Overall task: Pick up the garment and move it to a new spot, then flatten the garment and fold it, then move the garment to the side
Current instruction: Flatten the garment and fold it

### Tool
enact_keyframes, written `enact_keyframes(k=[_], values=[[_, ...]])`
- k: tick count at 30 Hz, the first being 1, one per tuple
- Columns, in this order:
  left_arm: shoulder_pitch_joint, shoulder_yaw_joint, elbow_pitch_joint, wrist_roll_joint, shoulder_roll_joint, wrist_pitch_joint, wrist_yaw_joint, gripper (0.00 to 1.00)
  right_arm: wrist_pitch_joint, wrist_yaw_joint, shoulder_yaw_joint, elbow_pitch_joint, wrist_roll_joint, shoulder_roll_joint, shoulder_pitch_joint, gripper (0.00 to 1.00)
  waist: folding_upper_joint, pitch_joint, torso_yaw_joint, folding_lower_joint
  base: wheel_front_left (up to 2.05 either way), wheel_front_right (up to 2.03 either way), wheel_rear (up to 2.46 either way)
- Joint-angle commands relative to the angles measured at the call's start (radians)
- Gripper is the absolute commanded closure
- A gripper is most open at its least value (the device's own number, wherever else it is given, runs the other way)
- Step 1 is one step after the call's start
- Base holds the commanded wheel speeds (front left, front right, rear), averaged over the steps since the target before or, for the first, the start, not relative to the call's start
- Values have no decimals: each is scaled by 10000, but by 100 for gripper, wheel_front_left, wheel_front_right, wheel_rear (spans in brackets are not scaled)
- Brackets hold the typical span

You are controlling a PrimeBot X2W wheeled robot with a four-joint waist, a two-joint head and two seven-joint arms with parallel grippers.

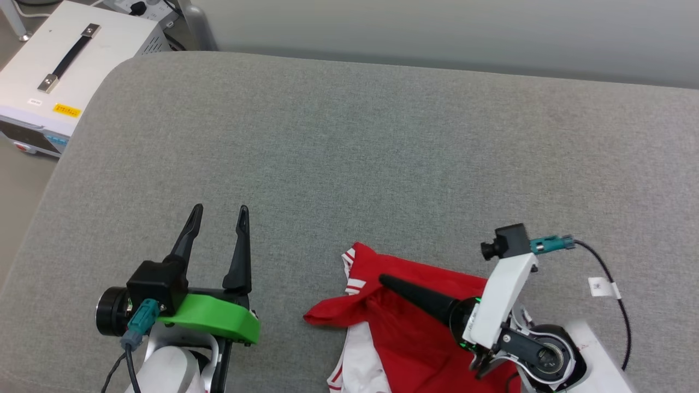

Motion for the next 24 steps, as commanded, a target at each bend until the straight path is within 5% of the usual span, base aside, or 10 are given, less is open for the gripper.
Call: enact_keyframes(k=[1,14,24], values=[[-44,53,24,76,-9,-58,-57,0,-295,6,-11,-220,-435,-221,-88,0,0,-147,-94,-1,0,0,0],[348,165,192,286,57,-58,134,0,-5040,6,-2703,-1162,-7170,-1002,889,0,0,-742,-609,-1,0,0,0],[764,383,159,446,120,-58,230,0,-6868,6,-3729,-1908,-9572,-945,1964,0,0,-1065,-1098,-1,0,0,0]])
